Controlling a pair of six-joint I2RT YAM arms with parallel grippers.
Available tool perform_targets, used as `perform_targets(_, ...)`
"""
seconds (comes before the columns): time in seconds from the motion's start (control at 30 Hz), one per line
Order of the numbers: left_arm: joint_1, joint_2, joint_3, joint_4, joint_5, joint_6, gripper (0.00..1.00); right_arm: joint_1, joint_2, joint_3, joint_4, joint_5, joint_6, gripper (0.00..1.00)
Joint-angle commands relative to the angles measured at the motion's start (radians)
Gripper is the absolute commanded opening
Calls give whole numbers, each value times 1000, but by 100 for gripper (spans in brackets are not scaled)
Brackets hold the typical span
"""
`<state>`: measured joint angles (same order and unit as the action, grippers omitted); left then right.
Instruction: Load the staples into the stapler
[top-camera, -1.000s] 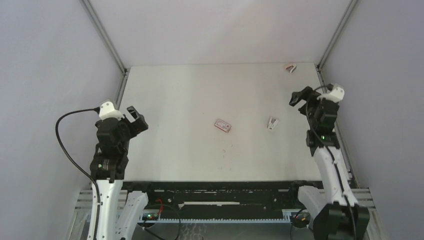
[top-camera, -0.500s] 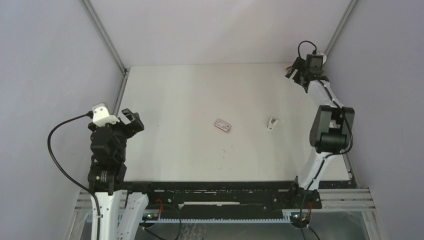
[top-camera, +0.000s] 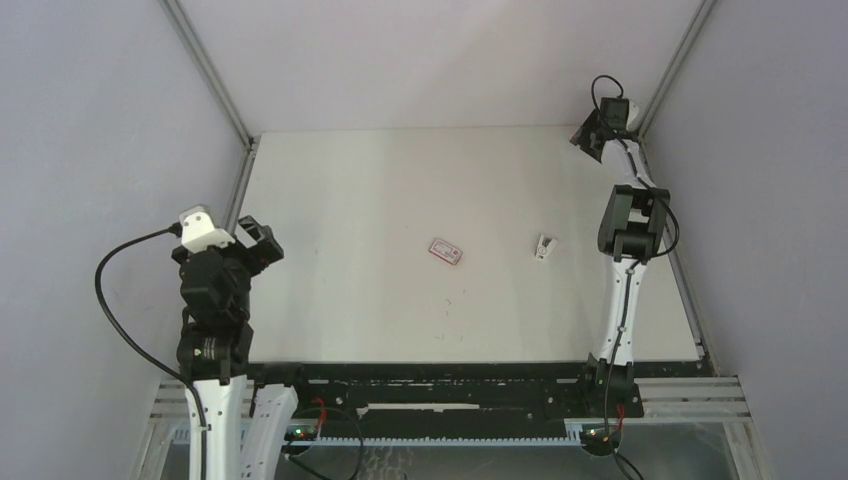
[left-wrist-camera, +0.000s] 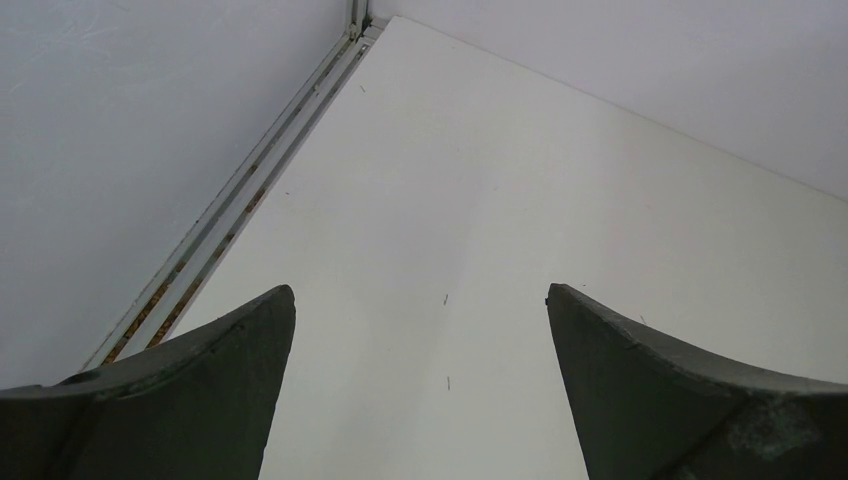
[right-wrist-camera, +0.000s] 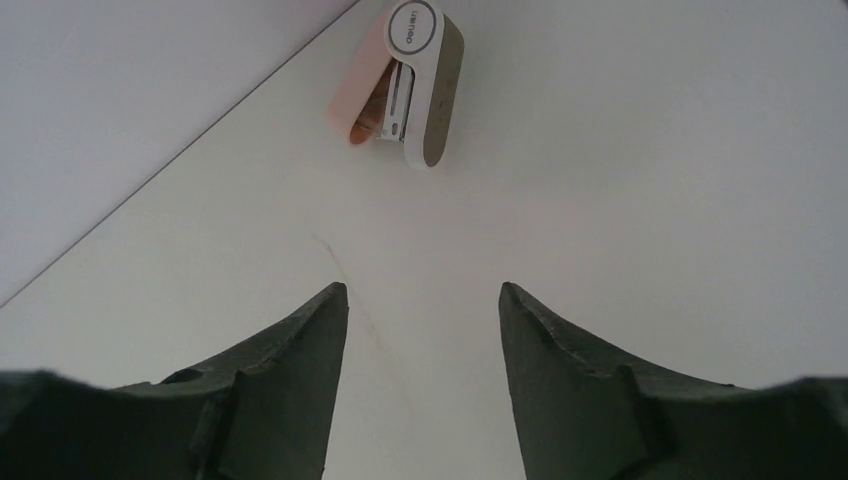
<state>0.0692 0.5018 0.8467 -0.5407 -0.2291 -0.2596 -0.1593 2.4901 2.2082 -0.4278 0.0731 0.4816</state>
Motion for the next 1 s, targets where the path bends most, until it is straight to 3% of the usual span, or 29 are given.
perform_targets(0.0, 17, 4, -14, 35, 23, -3, 100, -10, 62, 103, 9, -31, 66, 55)
perform_targets(0.23, 29, 4, -17, 39, 47, -13, 100, -25, 124, 170, 53, -53, 116, 49)
perform_targets(0.97, 68, -17, -15, 56, 64, -30, 100, -92, 285, 259, 250, -212, 425, 46)
